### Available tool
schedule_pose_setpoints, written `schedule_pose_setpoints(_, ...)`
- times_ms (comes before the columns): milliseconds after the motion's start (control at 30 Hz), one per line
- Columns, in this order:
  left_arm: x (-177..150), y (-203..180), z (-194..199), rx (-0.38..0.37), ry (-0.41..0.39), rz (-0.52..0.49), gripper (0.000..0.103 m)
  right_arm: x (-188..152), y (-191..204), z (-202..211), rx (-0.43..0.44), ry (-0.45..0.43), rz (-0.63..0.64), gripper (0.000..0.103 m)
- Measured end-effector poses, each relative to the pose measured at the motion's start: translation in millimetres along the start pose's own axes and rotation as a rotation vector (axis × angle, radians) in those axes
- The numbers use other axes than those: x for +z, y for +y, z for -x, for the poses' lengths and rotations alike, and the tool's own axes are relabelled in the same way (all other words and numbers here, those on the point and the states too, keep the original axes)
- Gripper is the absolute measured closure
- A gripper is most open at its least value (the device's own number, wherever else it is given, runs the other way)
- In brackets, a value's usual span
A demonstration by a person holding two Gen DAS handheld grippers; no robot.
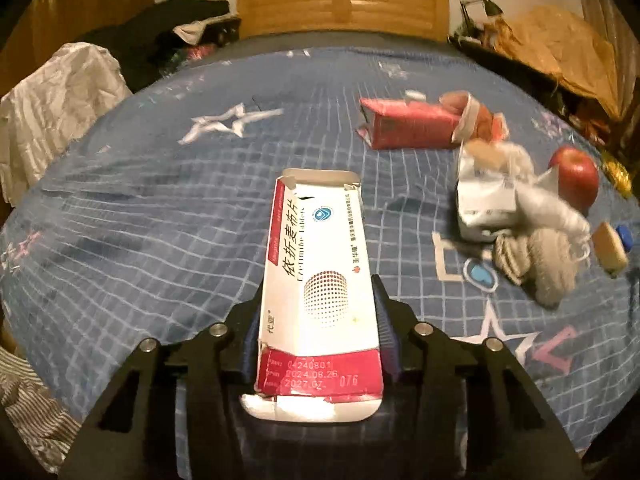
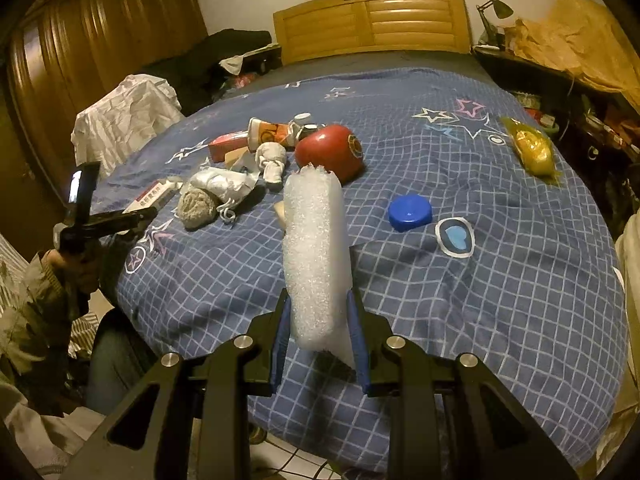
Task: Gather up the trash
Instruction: 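Carry both items over the white bucket and open both tools to drop them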
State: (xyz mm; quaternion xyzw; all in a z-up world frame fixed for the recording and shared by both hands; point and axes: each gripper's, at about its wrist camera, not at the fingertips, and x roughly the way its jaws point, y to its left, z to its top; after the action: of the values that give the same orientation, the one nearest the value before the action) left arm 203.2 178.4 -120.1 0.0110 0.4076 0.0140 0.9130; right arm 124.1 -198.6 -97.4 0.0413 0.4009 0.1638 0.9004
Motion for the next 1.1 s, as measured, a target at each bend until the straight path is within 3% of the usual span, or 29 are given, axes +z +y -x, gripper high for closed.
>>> schedule_pose_setpoints(200,5.2,-0.5,59.7,0.107,-0.136,0.057,0.058,6.8,-2.0,9.6,0.006,-0.055,-0.029,0.074)
schedule_pose_setpoints(300,5.9,-17.5,88.6,0.093,-0.192,0.064,0.058,8.9,-2.3,16.3,0.013,-0.080,-0.040,0.074)
schedule_pose_setpoints(500,5.5,-79.3,116.3,-0.023,-0.238,0.007,0.058,5.6,-9.5,36.9,0.013,-0.126,-0.064,0.074)
schedule_pose_setpoints(700,12.7,-156.1,123.3,-0.145,-0.247,-0.097,0.058,1.4,-31.8,81.7,-0.043,-0.220,-0.106,0.074)
schedule_pose_setpoints(867,35.2,-233.7,133.8,-0.267,-0.280,-0.191,0.058,-1.4,-65.0,136.3,-0.138,-0.323,-0.146,0.074)
schedule_pose_setpoints(1100,57.6,-359.9,148.1,-0.442,-0.291,-0.340,0.058,-12.9,-142.9,227.5,-0.362,-0.445,-0.236,0.074)
